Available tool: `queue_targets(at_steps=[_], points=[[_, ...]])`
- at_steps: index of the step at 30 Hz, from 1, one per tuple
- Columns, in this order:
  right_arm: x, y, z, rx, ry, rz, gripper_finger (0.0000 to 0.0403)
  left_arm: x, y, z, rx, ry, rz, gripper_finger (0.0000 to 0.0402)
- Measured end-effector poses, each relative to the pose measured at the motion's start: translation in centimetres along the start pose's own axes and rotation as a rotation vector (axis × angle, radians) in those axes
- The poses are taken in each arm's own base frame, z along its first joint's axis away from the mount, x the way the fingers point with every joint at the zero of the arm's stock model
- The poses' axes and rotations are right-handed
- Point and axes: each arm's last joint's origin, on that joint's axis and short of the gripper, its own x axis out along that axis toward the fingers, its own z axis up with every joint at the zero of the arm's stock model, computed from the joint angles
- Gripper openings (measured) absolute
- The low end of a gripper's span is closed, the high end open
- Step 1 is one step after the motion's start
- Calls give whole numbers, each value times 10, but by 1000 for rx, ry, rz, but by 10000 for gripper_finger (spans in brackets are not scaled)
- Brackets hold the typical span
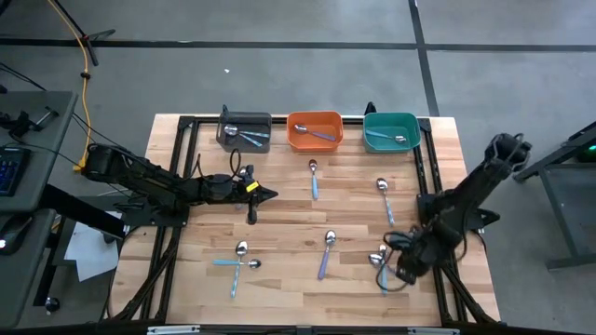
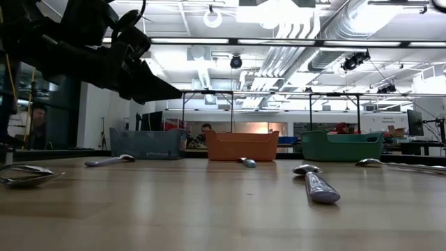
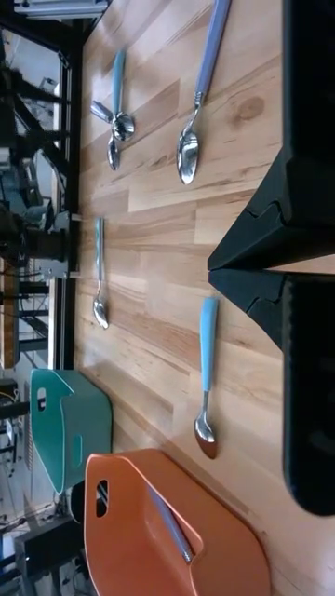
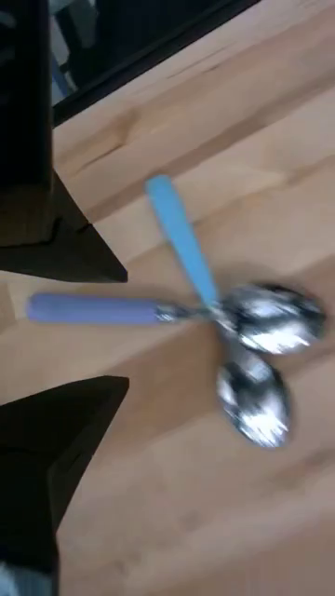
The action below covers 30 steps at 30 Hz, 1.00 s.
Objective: Sort silverware by color (type)
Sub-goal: Put the purple spoon into the orange bin
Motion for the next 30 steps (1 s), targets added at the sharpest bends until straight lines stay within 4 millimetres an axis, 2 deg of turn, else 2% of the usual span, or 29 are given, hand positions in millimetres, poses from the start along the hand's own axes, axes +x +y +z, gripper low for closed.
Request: queue_targets(at_steps=[4, 10, 18, 25, 30], points=[[15, 9, -11, -1, 19, -15, 159, 0, 0, 0, 28, 3, 1, 1], [36, 10, -15, -32, 21, -99, 158, 0, 0, 0, 35, 3, 1, 1], [49, 9, -15, -63, 31, -162, 154, 0, 0, 0, 36, 4, 1, 1], [53, 8, -13, -66, 42, -189, 118, 0, 0, 0, 35, 4, 1, 1], [53, 6, -7, -54, 70, -198, 70, 0, 0, 0, 35, 5, 1, 1]])
